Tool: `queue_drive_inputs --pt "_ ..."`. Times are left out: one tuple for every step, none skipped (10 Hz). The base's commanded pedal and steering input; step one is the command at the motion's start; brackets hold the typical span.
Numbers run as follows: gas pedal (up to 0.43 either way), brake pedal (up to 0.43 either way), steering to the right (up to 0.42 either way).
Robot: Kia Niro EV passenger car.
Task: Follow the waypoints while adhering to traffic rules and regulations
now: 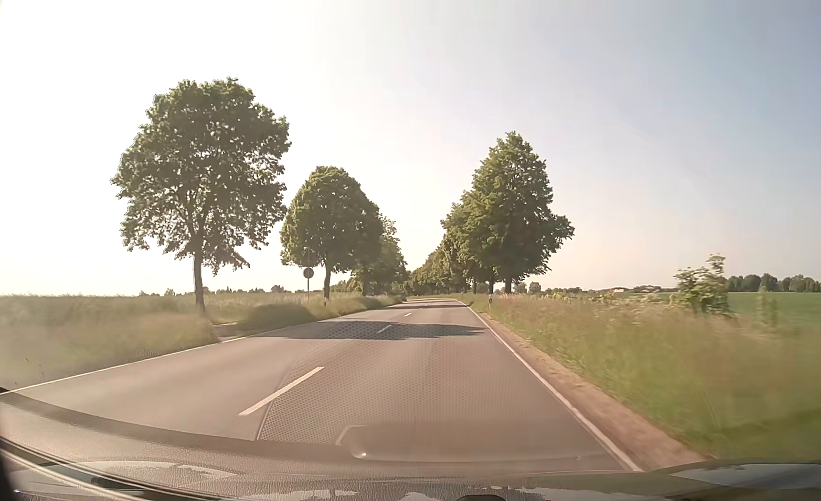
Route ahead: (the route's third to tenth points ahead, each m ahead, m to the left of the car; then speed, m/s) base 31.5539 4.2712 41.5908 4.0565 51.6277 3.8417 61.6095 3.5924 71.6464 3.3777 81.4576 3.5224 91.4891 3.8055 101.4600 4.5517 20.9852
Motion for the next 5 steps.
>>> queue_drive_inputs --pt "0.197 0.000 0.005" --pt "0.197 0.000 0.005" --pt "0.197 0.000 0.004" --pt "0.197 0.000 0.004" --pt "0.197 0.000 0.004"
